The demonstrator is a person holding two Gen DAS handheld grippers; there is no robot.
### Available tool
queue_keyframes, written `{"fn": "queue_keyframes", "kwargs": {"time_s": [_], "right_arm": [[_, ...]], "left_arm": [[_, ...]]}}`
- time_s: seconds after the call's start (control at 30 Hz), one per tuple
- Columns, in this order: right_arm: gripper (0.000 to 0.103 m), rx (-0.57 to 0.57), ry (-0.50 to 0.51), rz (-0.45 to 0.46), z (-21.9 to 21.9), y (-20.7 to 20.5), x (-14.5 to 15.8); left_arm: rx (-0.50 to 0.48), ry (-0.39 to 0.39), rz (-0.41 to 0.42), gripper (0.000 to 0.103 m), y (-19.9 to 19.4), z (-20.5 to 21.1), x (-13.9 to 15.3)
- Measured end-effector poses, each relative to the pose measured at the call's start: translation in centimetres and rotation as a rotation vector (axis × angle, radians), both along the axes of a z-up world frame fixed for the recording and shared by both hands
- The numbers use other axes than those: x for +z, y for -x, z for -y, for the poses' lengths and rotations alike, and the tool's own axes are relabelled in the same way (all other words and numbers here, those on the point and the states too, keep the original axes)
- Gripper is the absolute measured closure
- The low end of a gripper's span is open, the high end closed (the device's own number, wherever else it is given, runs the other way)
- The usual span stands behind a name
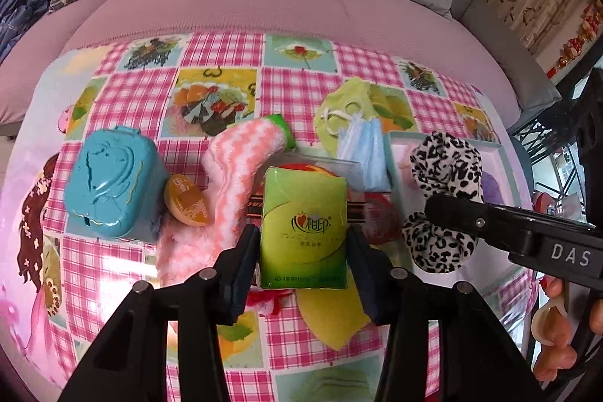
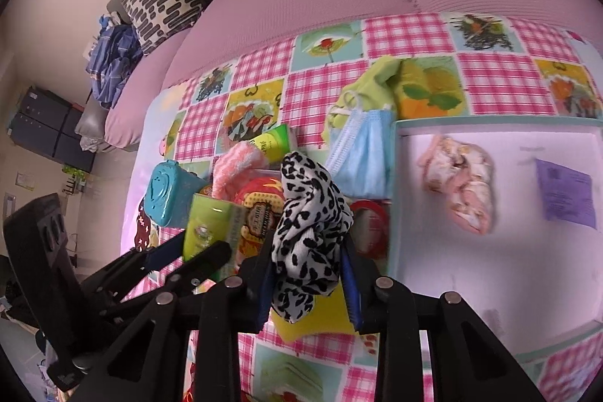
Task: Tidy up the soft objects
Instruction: 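Carry both items over the white tray and release them inside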
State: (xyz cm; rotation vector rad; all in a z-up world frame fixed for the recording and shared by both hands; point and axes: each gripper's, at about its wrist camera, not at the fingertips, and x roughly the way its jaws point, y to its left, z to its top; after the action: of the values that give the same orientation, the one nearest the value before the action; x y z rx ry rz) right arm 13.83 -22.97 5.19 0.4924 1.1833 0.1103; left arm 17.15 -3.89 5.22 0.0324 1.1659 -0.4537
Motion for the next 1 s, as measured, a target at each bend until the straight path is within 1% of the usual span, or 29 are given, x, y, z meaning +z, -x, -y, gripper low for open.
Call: {"fn": "queue_keyframes", "kwargs": {"time_s": [0.17, 0.3, 0.53, 0.7, 1.0], "right_arm": [[0.07, -0.026, 0.027, -0.004, 2.0, 1.9, 0.9], [0.07, -0.054, 0.052, -0.023, 4.2, 3.3, 1.0], [0.07, -0.11, 0.094, -0.066, 8.5, 5.6, 0.3], [0.07, -0.156, 0.148, -0.121, 12.2, 7.2, -0.9], [0.07, -0.222, 0.22, -0.213, 17.6, 9.5, -3.6]], "left_arm": [[-0.025, -0.002, 0.038, 0.054, 0.9, 1.6, 2.2], [-0.05, 0.0, 0.06, 0.054, 1.6, 3.4, 3.5], [-0.106, -0.011, 0.081, 0.054, 2.5, 7.2, 4.2], [-0.152, -0.009, 0.067, 0.054, 3.3, 10.4, 3.3], [-0.224, -0.029, 0.001, 0.054, 4.7, 15.5, -0.7]]}}
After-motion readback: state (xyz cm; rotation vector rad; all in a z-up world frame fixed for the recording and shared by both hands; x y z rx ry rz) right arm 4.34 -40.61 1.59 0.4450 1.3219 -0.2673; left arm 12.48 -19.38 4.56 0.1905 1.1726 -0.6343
